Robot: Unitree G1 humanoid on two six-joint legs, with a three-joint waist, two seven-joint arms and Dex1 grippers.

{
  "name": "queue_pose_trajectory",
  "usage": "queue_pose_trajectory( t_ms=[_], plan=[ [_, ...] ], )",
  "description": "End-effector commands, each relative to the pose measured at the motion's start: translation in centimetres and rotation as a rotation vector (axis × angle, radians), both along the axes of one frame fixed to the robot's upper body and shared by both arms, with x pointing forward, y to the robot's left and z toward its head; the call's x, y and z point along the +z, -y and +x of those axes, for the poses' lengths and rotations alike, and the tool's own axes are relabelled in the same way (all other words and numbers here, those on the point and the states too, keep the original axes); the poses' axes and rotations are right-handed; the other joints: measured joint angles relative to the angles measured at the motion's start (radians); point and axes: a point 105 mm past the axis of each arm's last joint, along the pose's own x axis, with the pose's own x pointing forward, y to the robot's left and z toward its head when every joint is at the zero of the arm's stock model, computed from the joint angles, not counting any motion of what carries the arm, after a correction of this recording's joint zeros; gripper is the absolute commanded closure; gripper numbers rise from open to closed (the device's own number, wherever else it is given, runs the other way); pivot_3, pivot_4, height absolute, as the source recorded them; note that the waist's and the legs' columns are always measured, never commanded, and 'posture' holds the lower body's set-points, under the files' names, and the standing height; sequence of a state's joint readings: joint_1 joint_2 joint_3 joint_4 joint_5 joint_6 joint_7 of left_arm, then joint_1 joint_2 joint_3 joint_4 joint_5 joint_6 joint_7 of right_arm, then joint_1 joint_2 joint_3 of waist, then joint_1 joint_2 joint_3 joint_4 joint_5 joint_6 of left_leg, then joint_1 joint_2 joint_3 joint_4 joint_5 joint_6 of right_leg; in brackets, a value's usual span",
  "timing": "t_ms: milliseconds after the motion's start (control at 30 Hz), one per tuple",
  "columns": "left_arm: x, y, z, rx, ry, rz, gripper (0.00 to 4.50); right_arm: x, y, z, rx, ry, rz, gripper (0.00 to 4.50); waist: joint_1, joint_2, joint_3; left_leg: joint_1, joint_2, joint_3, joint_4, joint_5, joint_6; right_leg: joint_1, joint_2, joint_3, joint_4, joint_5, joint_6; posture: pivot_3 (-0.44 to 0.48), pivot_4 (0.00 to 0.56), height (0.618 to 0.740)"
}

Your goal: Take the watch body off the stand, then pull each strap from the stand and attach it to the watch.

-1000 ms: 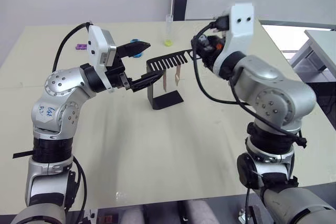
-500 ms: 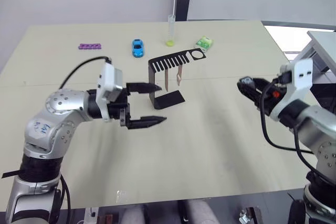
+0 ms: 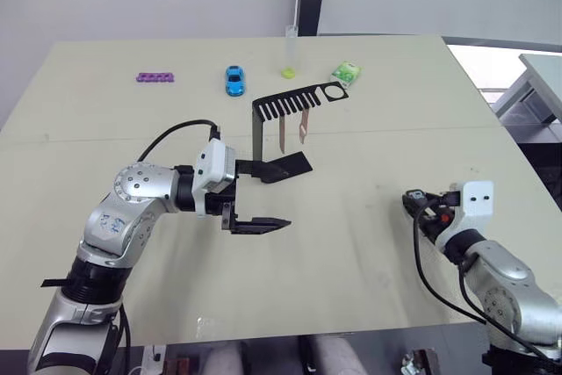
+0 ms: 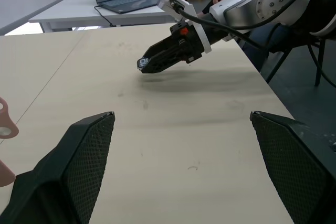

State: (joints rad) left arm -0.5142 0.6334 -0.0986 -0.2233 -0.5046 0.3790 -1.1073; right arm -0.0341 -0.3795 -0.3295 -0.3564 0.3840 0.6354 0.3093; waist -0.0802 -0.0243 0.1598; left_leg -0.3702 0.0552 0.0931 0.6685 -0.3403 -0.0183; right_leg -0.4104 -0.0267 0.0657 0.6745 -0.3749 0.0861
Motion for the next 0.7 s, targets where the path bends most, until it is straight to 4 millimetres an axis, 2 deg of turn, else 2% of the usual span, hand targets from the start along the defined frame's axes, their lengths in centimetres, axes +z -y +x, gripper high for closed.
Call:
queue_pose_trajectory(
  t_ms=[33, 700],
  plan=[
    [0.7, 0.3, -0.2, -0.026, 0.047, -0.003, 0.00, 0.5, 0.9, 0.3, -0.026, 0.046, -0.023, 2.91, 0.001, 0.000, 0.000, 0.000, 0.000, 0.000, 0.000, 0.000, 0.000, 0.000, 0.000, 0.000, 0.000, 0.000, 0.000, 0.000, 0.150, 0.740],
    [1.1, 0.1, 0.1, -0.006, 0.066, -0.010, 0.00, -1.2, 1.2, 0.6, -0.014, -0.014, 0.058, 2.91, 0.001, 0.000, 0.000, 0.000, 0.000, 0.000, 0.001, 0.000, 0.000, 0.000, 0.000, -0.001, 0.002, 0.000, 0.000, 0.000, 0.150, 0.740]
  ],
)
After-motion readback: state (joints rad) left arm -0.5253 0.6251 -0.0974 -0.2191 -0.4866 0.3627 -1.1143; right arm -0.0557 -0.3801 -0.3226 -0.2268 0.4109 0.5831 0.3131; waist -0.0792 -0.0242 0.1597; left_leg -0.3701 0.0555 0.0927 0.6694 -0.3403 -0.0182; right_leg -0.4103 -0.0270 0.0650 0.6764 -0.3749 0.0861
